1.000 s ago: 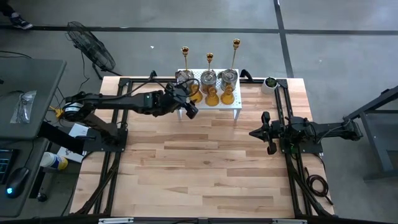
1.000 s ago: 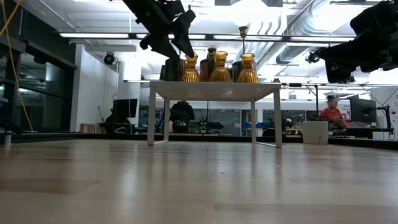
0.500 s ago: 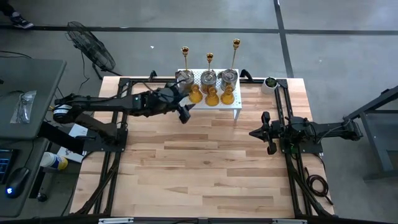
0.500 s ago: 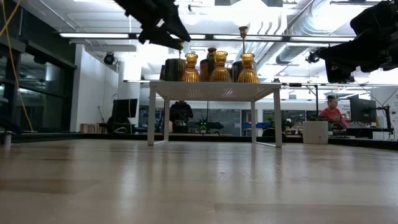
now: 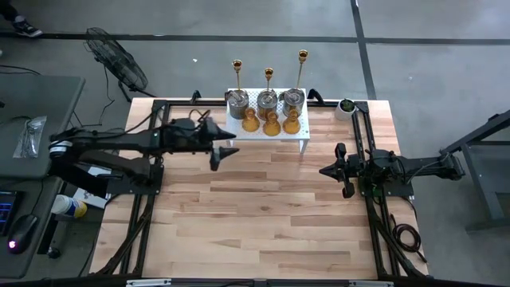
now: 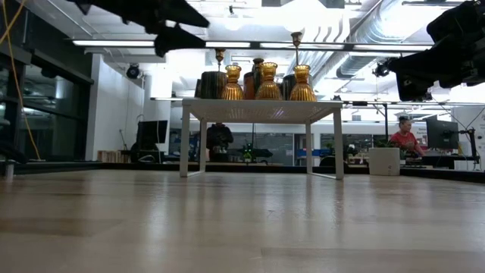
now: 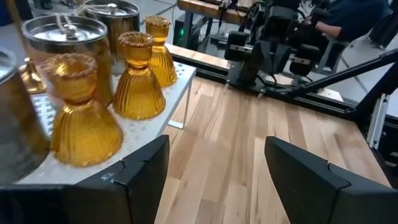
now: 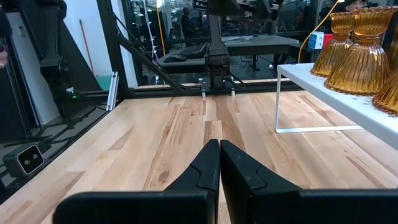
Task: Pick & Place candle stick holders
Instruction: Return to Home Position
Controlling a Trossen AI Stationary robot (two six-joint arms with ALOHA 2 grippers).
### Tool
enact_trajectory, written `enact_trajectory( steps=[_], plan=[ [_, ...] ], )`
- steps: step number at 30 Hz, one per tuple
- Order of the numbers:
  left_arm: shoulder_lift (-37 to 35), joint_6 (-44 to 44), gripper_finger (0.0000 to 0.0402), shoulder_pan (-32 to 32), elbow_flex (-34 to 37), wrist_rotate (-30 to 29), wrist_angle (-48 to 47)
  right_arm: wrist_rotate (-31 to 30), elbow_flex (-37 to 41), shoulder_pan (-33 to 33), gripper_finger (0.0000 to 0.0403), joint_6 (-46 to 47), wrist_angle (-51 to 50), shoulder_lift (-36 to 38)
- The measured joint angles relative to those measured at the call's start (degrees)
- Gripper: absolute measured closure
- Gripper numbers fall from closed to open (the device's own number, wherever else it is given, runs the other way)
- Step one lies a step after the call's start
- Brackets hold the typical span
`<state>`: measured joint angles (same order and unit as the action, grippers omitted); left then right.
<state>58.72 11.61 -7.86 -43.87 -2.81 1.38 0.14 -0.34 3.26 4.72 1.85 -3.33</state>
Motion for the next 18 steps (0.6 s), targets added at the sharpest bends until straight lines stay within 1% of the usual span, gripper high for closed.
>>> enact_trajectory(
  steps=[5, 8, 11, 18],
  plan=[
    [-7.17, -0.7, 0.0146, 0.0, 5.12, -0.04, -0.12, 0.0, 0.02, 0.01, 0.0398, 0.01, 0.0, 0.02],
    [-11.82, -0.67, 0.0163, 0.0, 8.9, -0.07, -0.21, 0.0, 0.02, 0.01, 0.0398, -0.01, 0.0, 0.02],
    [-16.42, 0.74, 0.0197, 0.0, 12.78, -0.07, -0.21, 0.0, 0.01, 0.01, 0.0398, 0.0, 0.0, 0.0],
    [-27.28, 4.25, 0.0297, 0.02, 21.67, 0.6, 0.76, 0.0, 0.01, 0.0, 0.0398, 0.0, 0.01, 0.0]
  ],
)
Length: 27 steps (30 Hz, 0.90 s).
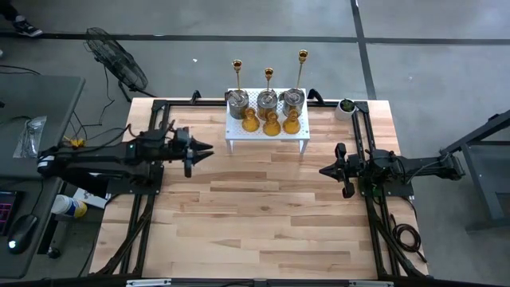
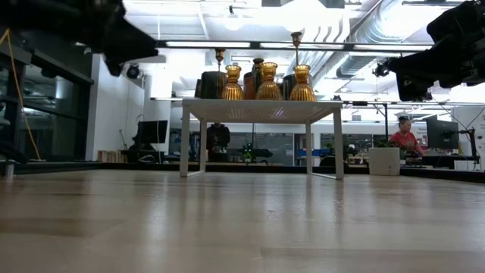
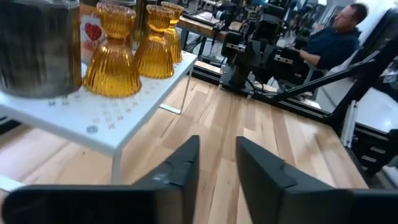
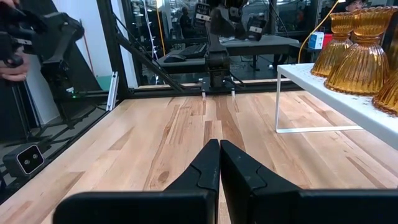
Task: Pick & Place candle stick holders
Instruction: Return to Home Position
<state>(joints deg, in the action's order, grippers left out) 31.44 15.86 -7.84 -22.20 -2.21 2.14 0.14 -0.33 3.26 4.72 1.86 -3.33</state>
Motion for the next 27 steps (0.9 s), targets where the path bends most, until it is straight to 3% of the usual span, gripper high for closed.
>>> enact_trajectory(
  steps=[8, 20, 27],
  plan=[
    [-10.87, 1.15, 0.0395, 0.0, 10.17, 1.94, 6.0, 0.0, 0.0, 0.01, 0.0398, 0.0, -0.01, 0.01],
    [-16.13, 0.98, 0.04, 0.18, 17.54, 2.46, 12.51, 0.0, -0.01, 0.0, 0.0398, 0.0, -0.01, 0.01],
    [-16.09, -1.62, 0.0401, 5.43, 20.69, -0.4, 17.64, 0.0, 0.01, 0.0, 0.0398, -0.01, -0.01, 0.01]
  ],
)
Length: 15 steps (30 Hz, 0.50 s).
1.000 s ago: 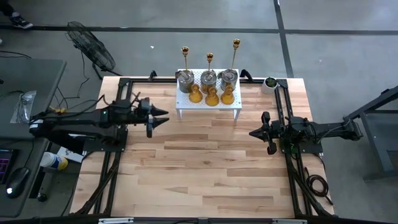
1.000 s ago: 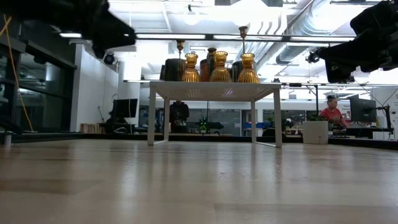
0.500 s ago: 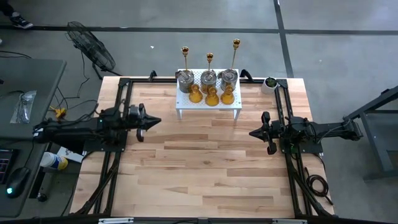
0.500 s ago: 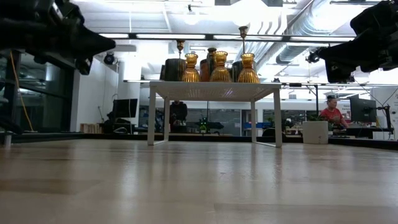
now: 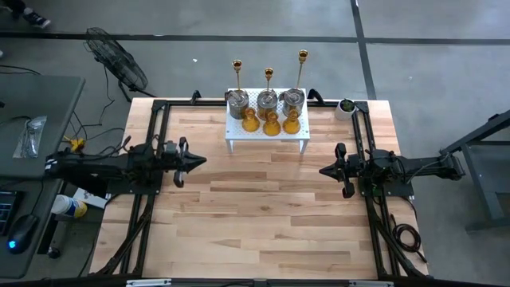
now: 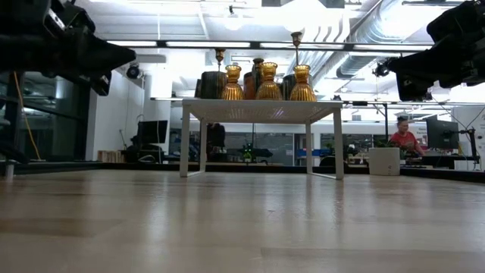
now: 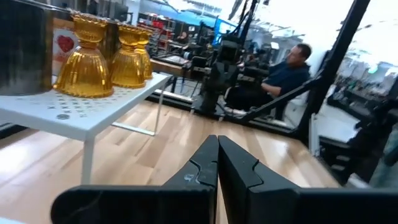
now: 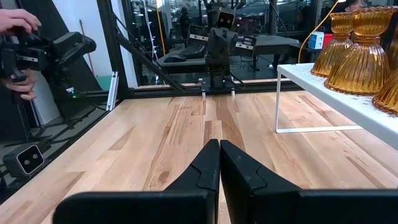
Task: Pick & Place candle stick holders
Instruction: Return to Home Position
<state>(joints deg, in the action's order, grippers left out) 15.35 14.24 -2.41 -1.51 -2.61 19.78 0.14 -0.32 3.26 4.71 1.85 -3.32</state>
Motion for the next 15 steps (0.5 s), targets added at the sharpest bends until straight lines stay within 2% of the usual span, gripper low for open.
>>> enact_trajectory(
  steps=[2, 6, 15],
  plan=[
    [-0.04, -2.19, 0.0401, 1.67, 0.06, -2.22, -0.6, 0.0, 0.0, 0.01, 0.0398, 0.0, 0.0, -0.01],
    [-0.63, -6.73, 0.0401, 3.66, 0.18, -2.78, -0.75, 0.0, -0.01, 0.01, 0.0398, 0.01, 0.01, 0.0],
    [-9.19, -6.93, 0.0401, 3.55, 0.28, -1.67, -9.94, 0.0, 0.0, -0.01, 0.0398, 0.0, 0.0, 0.01]
  ],
)
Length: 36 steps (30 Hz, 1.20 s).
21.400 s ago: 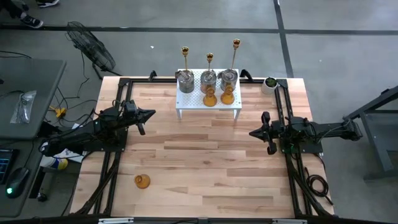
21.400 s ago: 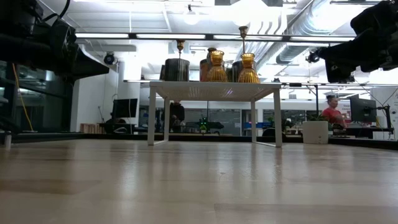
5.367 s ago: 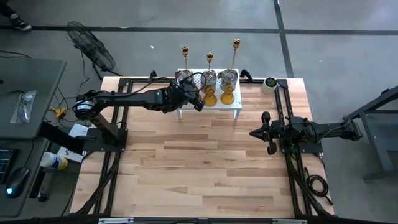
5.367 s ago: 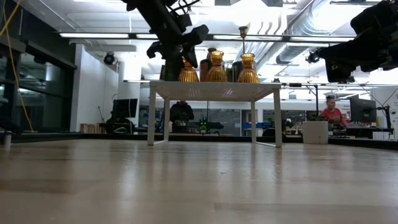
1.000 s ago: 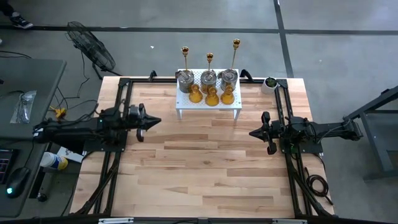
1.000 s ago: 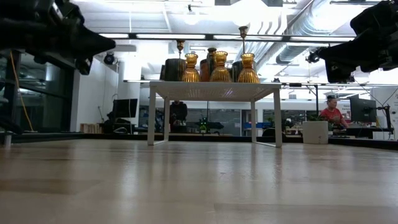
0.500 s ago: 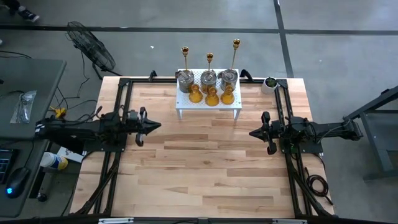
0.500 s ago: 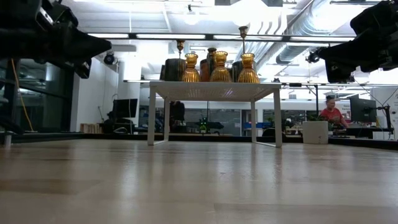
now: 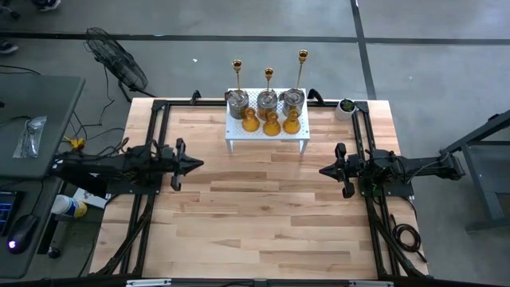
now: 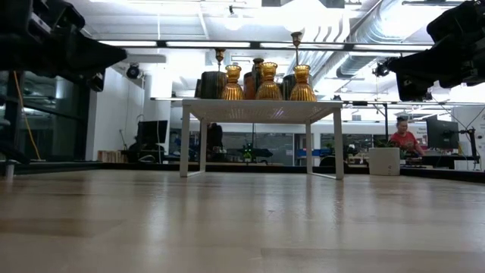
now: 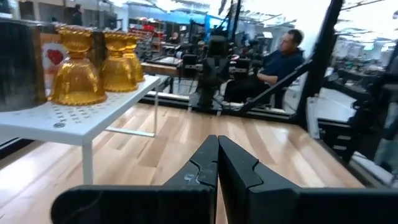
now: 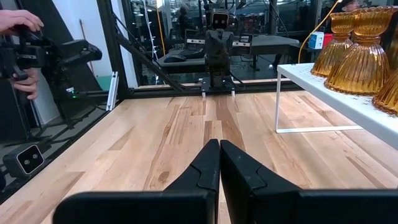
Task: Pick & Place candle stick holders
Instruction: Return to Home Position
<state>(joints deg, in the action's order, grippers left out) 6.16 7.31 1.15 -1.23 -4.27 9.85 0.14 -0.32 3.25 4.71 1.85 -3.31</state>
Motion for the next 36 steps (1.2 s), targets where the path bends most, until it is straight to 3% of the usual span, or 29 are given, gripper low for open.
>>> enact_trajectory(
  steps=[5, 36],
  plan=[
    [-6.17, 0.65, 0.0401, 0.0, 0.04, 2.81, -5.51, 0.0, -0.02, 0.02, 0.0398, 0.0, 0.0, -0.02],
    [-5.8, 2.38, 0.0401, 0.0, 0.61, 3.43, -7.02, 0.01, -0.01, 0.0, 0.0398, 0.02, 0.0, 0.0]
  ],
)
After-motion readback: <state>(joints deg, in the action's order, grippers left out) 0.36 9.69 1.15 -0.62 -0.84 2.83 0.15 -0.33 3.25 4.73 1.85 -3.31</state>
